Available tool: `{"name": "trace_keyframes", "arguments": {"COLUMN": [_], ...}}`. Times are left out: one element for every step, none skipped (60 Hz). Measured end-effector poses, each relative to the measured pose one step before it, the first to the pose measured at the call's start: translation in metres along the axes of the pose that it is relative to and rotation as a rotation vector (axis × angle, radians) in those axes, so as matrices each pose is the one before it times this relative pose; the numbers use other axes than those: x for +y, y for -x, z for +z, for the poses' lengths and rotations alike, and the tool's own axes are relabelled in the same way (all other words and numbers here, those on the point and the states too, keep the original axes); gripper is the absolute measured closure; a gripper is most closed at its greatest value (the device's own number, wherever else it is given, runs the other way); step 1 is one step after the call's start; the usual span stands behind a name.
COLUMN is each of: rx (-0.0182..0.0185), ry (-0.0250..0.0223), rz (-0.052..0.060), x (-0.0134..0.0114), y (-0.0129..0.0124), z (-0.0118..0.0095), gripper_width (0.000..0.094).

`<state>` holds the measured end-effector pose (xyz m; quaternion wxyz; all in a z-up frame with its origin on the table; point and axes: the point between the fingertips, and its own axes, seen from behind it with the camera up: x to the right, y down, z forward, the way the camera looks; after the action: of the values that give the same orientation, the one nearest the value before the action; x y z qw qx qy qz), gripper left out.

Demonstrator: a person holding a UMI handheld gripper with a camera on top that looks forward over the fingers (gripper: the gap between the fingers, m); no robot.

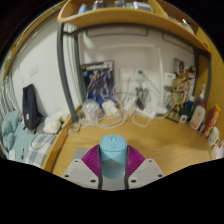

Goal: Arrange mouse

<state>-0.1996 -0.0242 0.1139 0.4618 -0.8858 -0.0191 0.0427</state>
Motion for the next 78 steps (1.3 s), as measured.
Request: {"name": "trace_keyframes", "arguments": {"rx": [-0.00486,-0.00353,-0.00317,-0.00071,0.00209,0.00181,0.00051,0.00283,-0.00001,-0.00293,-0.00285,-0.00004,-0.00123,0.00183,0.00406,0.00510,0.00457,0.00097,0.00153,0.00020,0.00184,0.00403,0.00423,0.00238,0.00320,0.00115,-0.00066,-0.00121,-0.00049,-0.00105,-0.00160,-0.00194,-0.00098,-0.00249,0.00032,0.00376,0.00436,0.00458,0.00437,0.00176,0.00093,-0.00148,-0.00134,-0.00299,-0.00340,-0.00319,-0.00281,-0.00135,-0.00345,-0.00495,-0.00145,0.00155,0.00084,0.00046,0.00056,0.00069,0.00188,0.00009,0.00270,0.00467,0.00260,0.00143,0.00025,-0.00059,-0.00062,0.00164,-0.00207,0.00036,0.00065,0.00100,0.00118,0.00125,0.00301,0.00132,0.00370,-0.00182,0.00072,0.00056], "ry": [0.01629,0.01398,0.01040,0.00867,0.00819,0.00882,0.00951,0.00963,0.01003,0.01108,0.01008,0.00673,0.00802,0.00704,0.00651,0.00574,0.00479,0.00537,0.00504,0.00488,-0.02014,-0.00517,0.00400,-0.00727,0.00021,0.00001,-0.00024,0.00257,0.00338,0.00471,0.00585,0.00597,0.00565,0.00486,0.00409,0.00113,-0.00208,-0.00490,-0.00638,-0.00621,-0.00612,-0.00718,-0.00698,-0.00652,-0.00538,-0.00569,-0.00598,-0.00566,-0.00925,-0.00570,-0.00826,-0.01047,-0.00909,-0.00831,-0.00725,-0.00815,-0.01161,-0.00411,-0.00525,-0.00661,-0.00234,-0.00105,-0.00231,-0.00518,-0.00681,-0.00704,-0.00589,-0.00672,-0.00780,-0.00806,-0.00735,-0.00579,-0.00408,-0.00350,-0.00403,-0.00474,-0.00360,-0.00316], "rz": [-0.0056,-0.0048,-0.0053,-0.0060,-0.0078,-0.0092,-0.0084,-0.0051,-0.0027,-0.0006,0.0023,0.0036,0.0000,-0.0007,-0.0005,0.0001,0.0008,0.0009,0.0019,0.0006,-0.0062,-0.0081,-0.0087,-0.0055,-0.0025,0.0014,0.0023,0.0023,0.0025,0.0020,0.0029,0.0051,0.0066,0.0073,0.0068,0.0048,0.0014,-0.0007,-0.0021,-0.0036,-0.0034,-0.0031,-0.0018,-0.0015,-0.0006,0.0008,0.0016,0.0013,0.0002,-0.0005,0.0002,0.0013,0.0022,0.0021,0.0006,0.0007,0.0012,0.0019,0.0036,0.0047,0.0051,0.0052,0.0048,0.0040,0.0033,0.0027,0.0023,0.0022,0.0025,0.0023,0.0024,0.0026,0.0030,0.0028,0.0037,0.0037,0.0022,0.0007], "x": [0.00825,0.00776,0.00698,0.00658,0.00685,0.00623,0.00556,0.00675,0.00603,0.00535,0.00575,0.00556,0.00477,0.00452,0.00438,0.00407,0.00377,0.00344,0.00388,0.00325,-0.00269,0.00023,0.00210,-0.00107,0.00056,0.00019,-0.00050,0.00045,-0.00010,0.00013,0.00014,0.00019,0.00027,-0.00017,-0.00030,-0.00108,-0.00171,-0.00266,-0.00281,-0.00340,-0.00363,-0.00368,-0.00423,-0.00434,-0.00456,-0.00488,-0.00484,-0.00532,-0.00507,-0.00587,-0.00585,-0.00559,-0.00596,-0.00562,-0.00577,-0.00565,-0.00456,-0.00588,-0.00489,-0.00342,-0.00337,-0.00307,-0.00296,-0.00331,-0.00335,-0.00289,-0.00326,-0.00315,-0.00318,-0.00312,-0.00284,-0.00228,-0.00190,-0.00180,-0.00204,-0.00126,-0.00112,-0.00093], "y": [0.00612,0.00591,0.00430,0.00438,0.00477,0.00349,0.00235,0.00384,0.00309,0.00231,0.00190,0.00357,0.00220,0.00150,0.00055,0.00019,-0.00009,-0.00116,0.00058,-0.00065,-0.00023,-0.00068,-0.00066,-0.00015,-0.00042,0.00021,0.00075,0.00056,0.00026,0.00018,0.00018,0.00022,-0.00022,-0.00004,-0.00079,-0.00168,-0.00196,-0.00217,-0.00190,-0.00180,-0.00175,-0.00250,-0.00150,-0.00155,-0.00155,-0.00174,-0.00195,-0.00170,-0.00232,-0.00317,-0.00343,-0.00320,-0.00398,-0.00403,-0.00420,-0.00437,-0.00420,-0.00602,-0.00506,-0.00462,-0.00502,-0.00507,-0.00489,-0.00475,-0.00462,-0.00344,-0.00620,-0.00532,-0.00493,-0.00537,-0.00541,-0.00544,-0.00439,-0.00527,-0.00367,-0.00593,-0.00492,-0.00488], "z": [0.00555,0.00560,0.00512,0.00527,0.00523,0.00495,0.00475,0.00475,0.00457,0.00379,0.00281,0.00419,0.00328,0.00286,0.00276,0.00228,0.00185,0.00193,0.00125,0.00059,0.00045,-0.00001,-0.00017,-0.00008,-0.00040,-0.00013,0.00142,-0.00023,0.00000,-0.00012,0.00000,0.00016,0.00007,-0.00026,-0.00054,-0.00094,-0.00195,-0.00230,-0.00289,-0.00331,-0.00359,-0.00426,-0.00440,-0.00474,-0.00506,-0.00563,-0.00608,-0.00608,-0.00606,-0.00834,-0.00741,-0.00699,-0.00792,-0.00791,-0.00793,-0.00778,-0.00720,-0.00909,-0.00817,-0.00697,-0.00772,-0.00782,-0.00761,-0.00762,-0.00728,-0.00628,-0.00702,-0.00683,-0.00633,-0.00625,-0.00582,-0.00539,-0.00522,-0.00472,-0.00386,-0.00430,-0.00451,-0.00386], "gripper_width": [0.0642,0.0641,0.0642,0.0642,0.0642,0.0642,0.0642,0.0641,0.0642,0.0642,0.0592,0.0614,0.0614,0.0615,0.0615,0.0615,0.0615,0.0608,0.0606,0.0601,0.0596,0.0572,0.0559,0.0550,0.0529,0.0513,0.0498,0.0487,0.0477,0.0469,0.0457,0.0447,0.0432,0.0408,0.0346,0.0285,0.0238,0.0197,0.0158,0.0160,0.0138,0.0130,0.0131,0.0129,0.0130,0.0128,0.0129,0.0127,0.0126,0.0127,0.0126,0.0122,0.0123,0.0123,0.0123,0.0124,0.0124,0.0122,0.0125,0.0124,0.0123,0.0124,0.0123,0.0126,0.0125,0.0124,0.0124,0.0122,0.0121,0.0122,0.0122,0.0124,0.0123,0.0123,0.0122,0.0124,0.0127,0.0127]}}
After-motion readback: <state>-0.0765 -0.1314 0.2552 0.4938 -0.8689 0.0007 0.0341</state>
